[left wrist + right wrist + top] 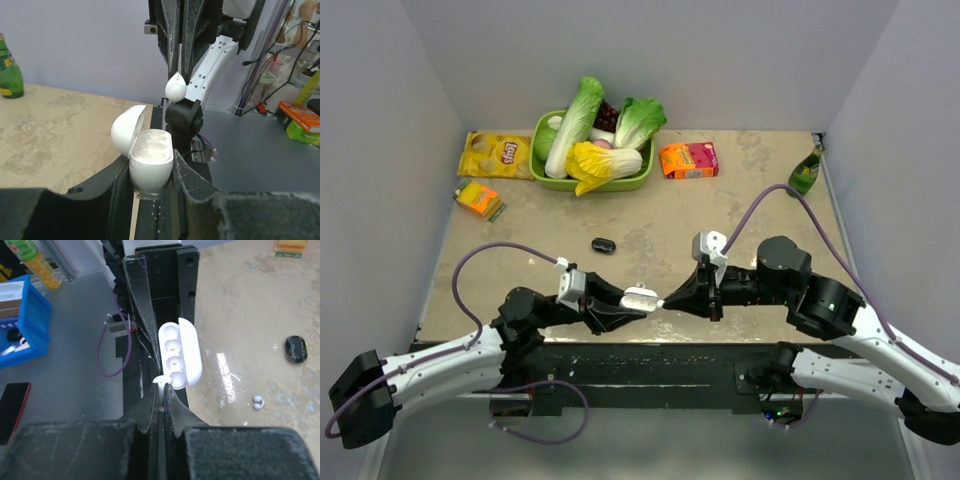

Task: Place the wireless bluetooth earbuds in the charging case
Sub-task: Place the earbud in the charging case.

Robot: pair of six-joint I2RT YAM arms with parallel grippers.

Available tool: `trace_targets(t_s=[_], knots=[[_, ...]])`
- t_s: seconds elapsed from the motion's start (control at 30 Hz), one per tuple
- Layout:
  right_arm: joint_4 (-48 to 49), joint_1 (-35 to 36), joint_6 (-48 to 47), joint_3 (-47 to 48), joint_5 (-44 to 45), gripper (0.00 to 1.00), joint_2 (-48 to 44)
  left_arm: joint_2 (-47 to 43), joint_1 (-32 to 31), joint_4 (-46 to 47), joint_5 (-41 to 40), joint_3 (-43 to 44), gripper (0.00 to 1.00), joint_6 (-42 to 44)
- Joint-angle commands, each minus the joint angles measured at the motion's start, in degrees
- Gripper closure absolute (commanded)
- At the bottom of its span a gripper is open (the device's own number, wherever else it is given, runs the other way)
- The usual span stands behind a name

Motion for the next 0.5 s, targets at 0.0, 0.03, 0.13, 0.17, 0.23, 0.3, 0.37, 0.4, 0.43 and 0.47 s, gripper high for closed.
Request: trace_targets(t_s=[0.0, 0.03, 0.13, 0.17, 0.23, 0.3, 0.37, 0.4, 0.43, 0.47], knots=[[-0.47, 0.68, -2.14, -0.2, -4.54, 1.0, -1.43, 2.12, 0.62, 5.71, 7.43, 3.31, 1.0, -1.64], [-0.56, 0.77, -2.06, -0.11, -4.81, 1.0, -1.43, 2.29, 0.62, 6.32, 7.6, 3.31, 1.0, -1.81], [-1.0, 1.03, -2.23, -0.02, -4.81, 1.0, -1.25, 2.47, 0.62, 6.76, 8.13, 3.13, 1.0, -2.43], [-1.0, 1.21, -2.4, 0.06, -4.38, 1.0, -0.73, 2.65, 0.62, 7.03, 8.48, 3.22, 1.0, -2.52], [-1.0, 1.38, -2.32, -0.11, -4.02, 1.0, -0.29, 2.82, 0.62, 7.55, 8.84, 3.13, 1.0, -2.87], [-0.82, 1.56, -2.41, -0.29, -3.58, 1.0, 0.5, 2.91, 0.62, 7.64, 9.36, 3.31, 1.0, -3.13], [-0.39, 2.0, -2.23, -0.29, -2.88, 1.0, 1.12, 3.17, 0.62, 8.08, 9.71, 3.31, 1.0, -3.22], [-0.12, 2.26, -2.23, -0.29, -2.7, 1.0, 1.64, 3.35, 0.62, 8.26, 9.89, 3.22, 1.0, -3.4], [0.58, 2.35, -2.14, -0.37, -2.61, 1.0, 1.91, 3.61, 0.62, 8.43, 9.98, 3.31, 1.0, -3.49], [0.84, 2.44, -1.97, -0.38, -2.44, 1.0, 2.35, 4.05, 0.62, 8.61, 10.33, 3.31, 1.0, -3.49]])
